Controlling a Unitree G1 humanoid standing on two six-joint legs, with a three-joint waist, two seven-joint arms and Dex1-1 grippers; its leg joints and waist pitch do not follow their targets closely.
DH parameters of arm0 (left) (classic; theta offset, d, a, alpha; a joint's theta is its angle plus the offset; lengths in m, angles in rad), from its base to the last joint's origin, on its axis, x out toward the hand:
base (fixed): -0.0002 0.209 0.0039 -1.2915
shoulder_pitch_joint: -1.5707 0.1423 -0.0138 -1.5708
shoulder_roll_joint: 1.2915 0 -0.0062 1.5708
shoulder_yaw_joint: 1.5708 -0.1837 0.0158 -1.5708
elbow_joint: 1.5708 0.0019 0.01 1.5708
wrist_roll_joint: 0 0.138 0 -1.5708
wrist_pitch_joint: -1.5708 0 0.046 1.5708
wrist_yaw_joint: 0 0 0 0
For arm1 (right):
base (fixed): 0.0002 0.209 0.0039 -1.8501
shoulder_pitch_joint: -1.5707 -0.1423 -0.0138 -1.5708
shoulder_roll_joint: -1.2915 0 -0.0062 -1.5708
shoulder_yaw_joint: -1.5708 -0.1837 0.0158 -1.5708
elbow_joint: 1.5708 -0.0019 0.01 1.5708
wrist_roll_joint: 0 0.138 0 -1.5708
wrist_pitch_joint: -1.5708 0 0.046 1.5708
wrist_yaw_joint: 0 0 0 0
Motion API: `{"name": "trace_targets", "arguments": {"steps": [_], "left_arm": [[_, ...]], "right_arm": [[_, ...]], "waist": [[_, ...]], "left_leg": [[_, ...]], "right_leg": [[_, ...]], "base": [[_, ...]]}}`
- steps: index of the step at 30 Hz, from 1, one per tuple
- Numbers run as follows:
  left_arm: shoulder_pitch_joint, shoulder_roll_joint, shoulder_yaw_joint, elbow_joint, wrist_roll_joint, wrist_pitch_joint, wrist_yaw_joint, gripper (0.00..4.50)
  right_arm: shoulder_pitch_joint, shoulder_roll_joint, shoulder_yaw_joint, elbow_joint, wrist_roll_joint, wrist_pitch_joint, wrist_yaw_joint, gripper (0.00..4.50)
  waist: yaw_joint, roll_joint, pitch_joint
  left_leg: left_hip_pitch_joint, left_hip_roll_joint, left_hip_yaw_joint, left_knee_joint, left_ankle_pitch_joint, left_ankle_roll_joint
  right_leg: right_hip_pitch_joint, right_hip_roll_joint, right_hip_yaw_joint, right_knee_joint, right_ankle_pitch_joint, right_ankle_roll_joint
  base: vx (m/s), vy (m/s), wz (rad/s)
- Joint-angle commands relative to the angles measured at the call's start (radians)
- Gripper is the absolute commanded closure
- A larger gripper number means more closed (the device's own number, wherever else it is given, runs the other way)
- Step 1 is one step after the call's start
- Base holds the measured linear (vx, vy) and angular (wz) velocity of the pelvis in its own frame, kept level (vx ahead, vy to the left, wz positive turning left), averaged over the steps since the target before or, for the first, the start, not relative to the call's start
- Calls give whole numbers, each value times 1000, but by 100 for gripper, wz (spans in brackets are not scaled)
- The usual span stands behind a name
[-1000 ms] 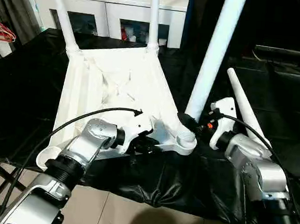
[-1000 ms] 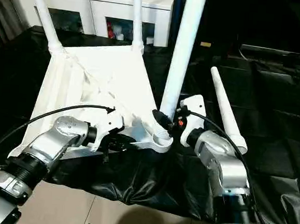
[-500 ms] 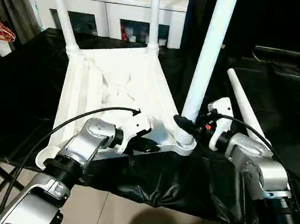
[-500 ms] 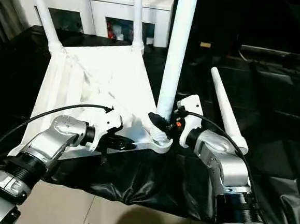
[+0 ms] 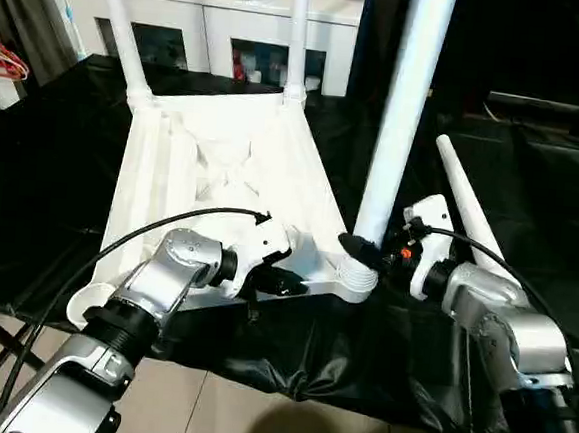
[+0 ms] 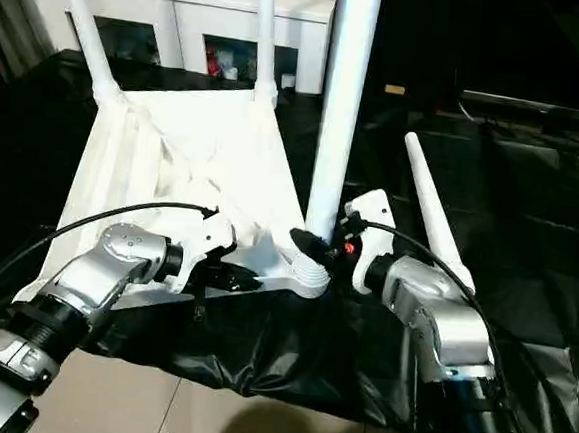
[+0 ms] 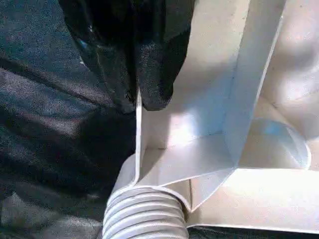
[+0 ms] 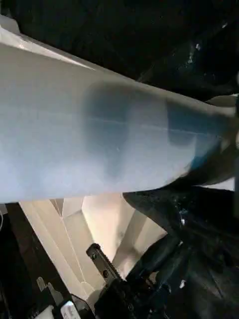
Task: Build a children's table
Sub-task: Insert table leg to table base
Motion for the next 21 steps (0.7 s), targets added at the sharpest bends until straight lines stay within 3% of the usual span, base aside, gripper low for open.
{"name": "trace_targets", "arguments": {"steps": [1, 10, 15, 21], "left_arm": [[-4, 10, 2, 30, 13, 15, -1, 450], [-21, 6, -1, 26, 2, -14, -34, 450], [-34, 3, 3, 21, -2, -8, -37, 450], [-34, 3, 14, 16, -8, -3, -32, 450]], "right_arm": [[16, -11, 12, -4, 3, 25, 8, 263], [-10, 19, 12, 61, -4, -5, 9, 263], [-29, 56, -28, 136, 23, -36, -6, 263], [23, 73, -76, 140, 64, -48, -4, 263]], "waist": [[2, -12, -59], [1, -5, -59], [0, -6, -58], [3, -4, -59]], "left_leg": [[19, 75, -28, -75, -174, 31], [18, 75, -30, -77, -191, 18], [19, 75, -29, -77, -198, 16], [19, 77, -29, -78, -196, 20]], "right_leg": [[46, -96, 49, -77, -206, -209], [46, -97, 49, -78, -201, -218], [46, -98, 48, -77, -192, -232], [47, -99, 49, -76, -172, -232]], "base": [[0, 0, 0], [0, 0, 0], [0, 0, 0], [0, 0, 0]]}}
